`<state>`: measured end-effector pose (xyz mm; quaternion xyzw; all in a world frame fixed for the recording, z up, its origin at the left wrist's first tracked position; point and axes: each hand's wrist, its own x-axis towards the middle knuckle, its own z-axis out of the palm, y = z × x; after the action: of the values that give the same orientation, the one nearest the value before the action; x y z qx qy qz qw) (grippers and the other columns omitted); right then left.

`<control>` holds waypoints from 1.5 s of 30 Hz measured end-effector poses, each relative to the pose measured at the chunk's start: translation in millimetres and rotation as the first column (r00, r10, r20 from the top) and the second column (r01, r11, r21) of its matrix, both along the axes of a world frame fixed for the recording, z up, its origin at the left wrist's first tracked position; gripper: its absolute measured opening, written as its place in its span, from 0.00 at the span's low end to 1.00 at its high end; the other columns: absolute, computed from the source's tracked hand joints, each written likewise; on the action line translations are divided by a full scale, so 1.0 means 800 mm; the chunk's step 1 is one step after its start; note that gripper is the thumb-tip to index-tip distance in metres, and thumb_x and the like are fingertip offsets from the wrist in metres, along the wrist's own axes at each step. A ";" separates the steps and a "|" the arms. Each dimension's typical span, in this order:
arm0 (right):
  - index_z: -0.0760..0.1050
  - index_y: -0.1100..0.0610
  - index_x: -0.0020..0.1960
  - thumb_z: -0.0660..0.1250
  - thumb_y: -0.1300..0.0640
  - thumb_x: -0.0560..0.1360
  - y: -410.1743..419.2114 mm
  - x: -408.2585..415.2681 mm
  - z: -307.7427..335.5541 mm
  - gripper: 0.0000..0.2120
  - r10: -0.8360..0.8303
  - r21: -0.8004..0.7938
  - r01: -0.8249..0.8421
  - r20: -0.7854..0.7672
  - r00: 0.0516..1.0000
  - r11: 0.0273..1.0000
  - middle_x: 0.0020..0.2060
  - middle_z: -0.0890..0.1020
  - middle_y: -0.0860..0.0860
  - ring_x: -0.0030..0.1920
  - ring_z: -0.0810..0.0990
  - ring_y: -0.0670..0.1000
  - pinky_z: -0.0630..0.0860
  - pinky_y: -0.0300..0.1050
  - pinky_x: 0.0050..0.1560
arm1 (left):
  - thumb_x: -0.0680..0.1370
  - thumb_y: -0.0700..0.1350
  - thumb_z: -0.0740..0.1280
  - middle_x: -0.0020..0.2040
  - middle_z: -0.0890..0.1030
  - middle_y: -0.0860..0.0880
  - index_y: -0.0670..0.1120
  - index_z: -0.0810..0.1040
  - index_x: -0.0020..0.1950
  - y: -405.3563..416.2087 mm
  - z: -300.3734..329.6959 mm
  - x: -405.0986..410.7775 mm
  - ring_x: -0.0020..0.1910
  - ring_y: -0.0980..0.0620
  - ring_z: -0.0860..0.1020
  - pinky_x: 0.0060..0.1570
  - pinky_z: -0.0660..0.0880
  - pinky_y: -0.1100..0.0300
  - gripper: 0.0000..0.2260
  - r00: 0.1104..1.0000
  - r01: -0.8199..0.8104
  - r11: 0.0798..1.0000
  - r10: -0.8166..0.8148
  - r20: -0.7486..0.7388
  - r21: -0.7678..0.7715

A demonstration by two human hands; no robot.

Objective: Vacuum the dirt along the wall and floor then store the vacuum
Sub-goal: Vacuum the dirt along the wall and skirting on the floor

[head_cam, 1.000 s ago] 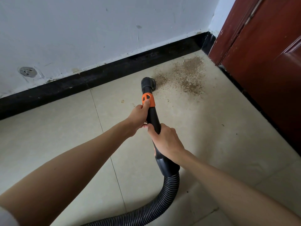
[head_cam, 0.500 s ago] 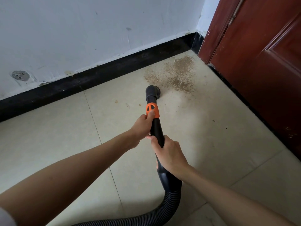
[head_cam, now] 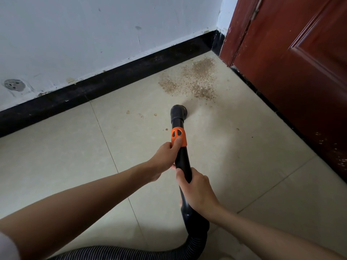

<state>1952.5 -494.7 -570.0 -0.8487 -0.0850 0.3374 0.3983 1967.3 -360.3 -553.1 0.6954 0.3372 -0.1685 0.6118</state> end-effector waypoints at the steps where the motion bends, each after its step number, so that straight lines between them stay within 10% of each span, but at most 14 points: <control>1: 0.73 0.55 0.45 0.58 0.41 0.78 -0.002 -0.004 0.000 0.17 0.009 0.009 -0.009 -0.006 1.000 1.000 0.34 0.78 0.50 0.36 0.78 0.51 0.74 0.46 0.40 | 0.81 0.59 0.51 0.42 0.76 0.46 0.40 0.74 0.54 0.000 0.000 -0.005 0.41 0.51 0.75 0.42 0.71 0.60 0.24 1.000 0.005 1.000 -0.005 -0.005 -0.005; 12: 0.70 0.53 0.41 0.55 0.33 0.70 -0.002 -0.025 0.017 0.23 0.166 0.075 -0.157 -0.132 0.977 0.985 0.34 0.80 0.55 0.36 0.83 0.60 0.80 0.55 0.41 | 0.82 0.55 0.53 0.46 0.77 0.44 0.43 0.72 0.51 0.006 0.013 -0.053 0.42 0.51 0.78 0.37 0.75 0.63 0.16 0.988 -0.153 0.982 0.153 -0.005 -0.110; 23: 0.68 0.55 0.41 0.59 0.48 0.80 -0.021 -0.047 0.028 0.13 0.154 0.120 -0.136 -0.154 0.976 0.983 0.25 0.77 0.51 0.26 0.81 0.55 0.75 0.43 0.29 | 0.81 0.57 0.54 0.53 0.77 0.44 0.42 0.70 0.59 -0.011 0.015 -0.076 0.52 0.47 0.78 0.57 0.76 0.50 0.20 0.991 -0.135 0.987 0.135 -0.006 -0.082; 29: 0.69 0.53 0.38 0.59 0.44 0.79 0.022 -0.020 0.031 0.16 0.314 0.060 -0.311 -0.054 0.948 0.949 0.32 0.77 0.49 0.34 0.77 0.51 0.72 0.45 0.36 | 0.81 0.53 0.56 0.47 0.77 0.43 0.39 0.70 0.56 0.025 0.024 -0.075 0.44 0.49 0.78 0.38 0.76 0.60 0.17 0.944 -0.325 0.941 0.329 0.038 -0.091; 34: 0.66 0.54 0.35 0.57 0.42 0.80 0.059 -0.006 0.033 0.20 0.412 0.014 -0.412 -0.072 0.908 0.911 0.29 0.73 0.49 0.30 0.71 0.49 0.66 0.43 0.33 | 0.81 0.56 0.55 0.51 0.79 0.40 0.38 0.72 0.59 0.062 0.016 -0.080 0.50 0.45 0.78 0.54 0.76 0.51 0.22 0.932 -0.364 0.923 0.360 -0.051 -0.127; 45: 0.70 0.55 0.43 0.58 0.40 0.76 -0.025 -0.061 0.032 0.18 0.075 0.032 -0.071 -0.136 0.988 0.997 0.27 0.80 0.53 0.27 0.82 0.55 0.81 0.51 0.33 | 0.82 0.55 0.52 0.41 0.77 0.46 0.40 0.72 0.55 -0.013 0.017 -0.079 0.37 0.53 0.76 0.34 0.74 0.63 0.20 0.998 -0.057 0.979 0.048 -0.047 -0.196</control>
<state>1903.8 -514.8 -544.5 -0.8144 -0.0930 0.4080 0.4021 1904.1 -370.7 -539.6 0.6184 0.3499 -0.1997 0.6748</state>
